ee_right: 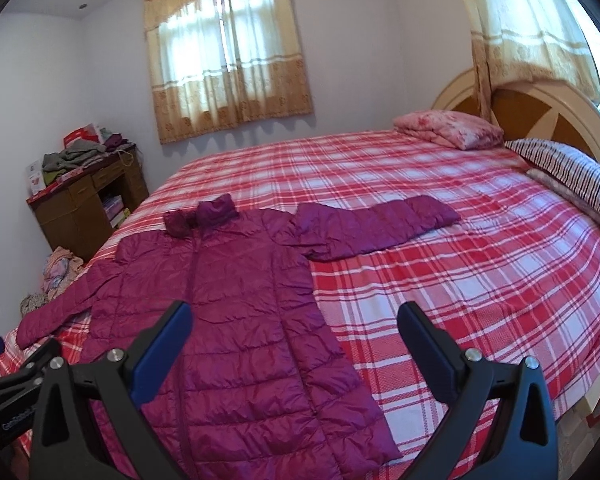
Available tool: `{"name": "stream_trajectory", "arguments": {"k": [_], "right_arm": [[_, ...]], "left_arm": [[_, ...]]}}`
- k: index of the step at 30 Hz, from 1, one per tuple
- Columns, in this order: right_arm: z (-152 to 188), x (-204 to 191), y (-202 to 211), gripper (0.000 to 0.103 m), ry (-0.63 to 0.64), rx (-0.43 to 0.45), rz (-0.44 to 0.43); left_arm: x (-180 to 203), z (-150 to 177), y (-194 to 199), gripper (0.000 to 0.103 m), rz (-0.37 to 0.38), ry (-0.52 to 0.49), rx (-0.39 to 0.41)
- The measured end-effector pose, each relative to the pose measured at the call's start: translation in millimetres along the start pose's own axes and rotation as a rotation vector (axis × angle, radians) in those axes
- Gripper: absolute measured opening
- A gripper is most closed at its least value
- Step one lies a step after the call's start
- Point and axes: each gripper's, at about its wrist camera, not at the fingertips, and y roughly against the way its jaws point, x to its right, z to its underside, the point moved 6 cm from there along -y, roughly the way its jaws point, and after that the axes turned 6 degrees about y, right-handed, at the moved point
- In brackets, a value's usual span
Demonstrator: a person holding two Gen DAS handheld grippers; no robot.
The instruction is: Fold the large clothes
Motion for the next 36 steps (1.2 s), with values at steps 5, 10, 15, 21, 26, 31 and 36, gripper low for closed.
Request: {"name": "stream_trajectory", "arguments": {"k": [5,10,15,21,26,31,36], "right_arm": [[-12,36,-30,0.103,-0.008,-0.013,0.033],[-45,107,-82,0.103,-0.120,-0.074,0.085],[-61,197,-153,0.103,-0.322,-0.138,0.128],[-46,271,-236,0.098,-0.485,-0.255,0.240],[-36,304,-280,0.097,-0.592,-0.285,0.322],[-32,307,-306,0.096,-0.583,-0.303,0.369],[-36,299,-314,0.059,-0.416,-0.343,0.415]], "left_arm": [[-4,5,-32,0.102,0.059,0.009,-0.072],[-22,-18,-66,0.102,0.039,0.038,-0.086],[-49,-43,-111,0.102,0.015,0.136,-0.073],[-64,-45,-176,0.102,-0.016,0.204,-0.101],[-66,-36,-214,0.102,-0.081,0.187,-0.114],[-68,-22,-237,0.102,-0.136,0.142,-0.115],[-71,-4,-256,0.102,-0.108,0.160,-0.147]]}}
